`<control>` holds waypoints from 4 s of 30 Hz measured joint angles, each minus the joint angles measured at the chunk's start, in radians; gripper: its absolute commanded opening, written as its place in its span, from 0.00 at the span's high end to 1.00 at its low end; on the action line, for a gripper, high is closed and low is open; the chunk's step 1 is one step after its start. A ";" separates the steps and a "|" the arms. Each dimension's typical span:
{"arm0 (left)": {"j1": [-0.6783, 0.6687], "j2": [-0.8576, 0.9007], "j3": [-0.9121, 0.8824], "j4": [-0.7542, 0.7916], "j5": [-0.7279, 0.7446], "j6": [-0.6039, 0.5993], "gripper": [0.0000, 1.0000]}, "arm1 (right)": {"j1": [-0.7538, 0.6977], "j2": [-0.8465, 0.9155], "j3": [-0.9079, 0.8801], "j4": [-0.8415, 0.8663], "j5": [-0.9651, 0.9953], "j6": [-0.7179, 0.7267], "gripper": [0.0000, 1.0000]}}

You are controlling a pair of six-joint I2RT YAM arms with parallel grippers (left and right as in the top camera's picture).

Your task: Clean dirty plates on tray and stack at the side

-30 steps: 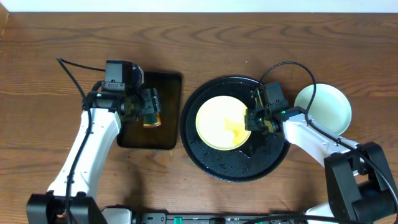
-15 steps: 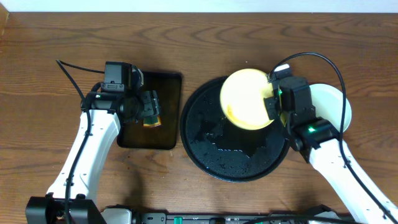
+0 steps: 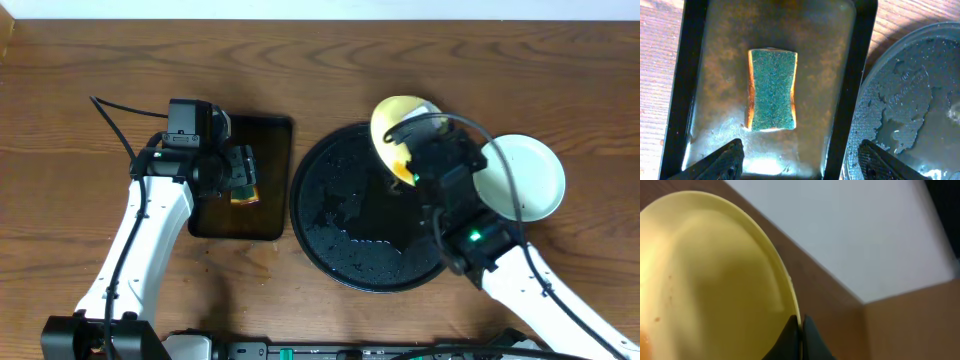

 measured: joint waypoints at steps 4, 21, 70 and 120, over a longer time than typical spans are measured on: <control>0.000 0.000 0.000 0.000 0.000 0.000 0.26 | 0.040 0.000 0.000 0.030 0.062 -0.053 0.99; 0.000 0.000 0.000 0.000 0.000 0.000 0.22 | -0.516 0.000 0.000 -0.163 -0.127 0.472 0.99; 0.000 -0.994 -0.328 -0.129 -0.035 0.071 0.21 | -0.675 -0.672 -0.174 -0.743 -0.835 0.701 0.01; 0.000 -1.070 -0.333 -0.130 -0.034 0.071 0.20 | -0.562 -1.193 -0.832 0.023 -0.766 0.504 0.01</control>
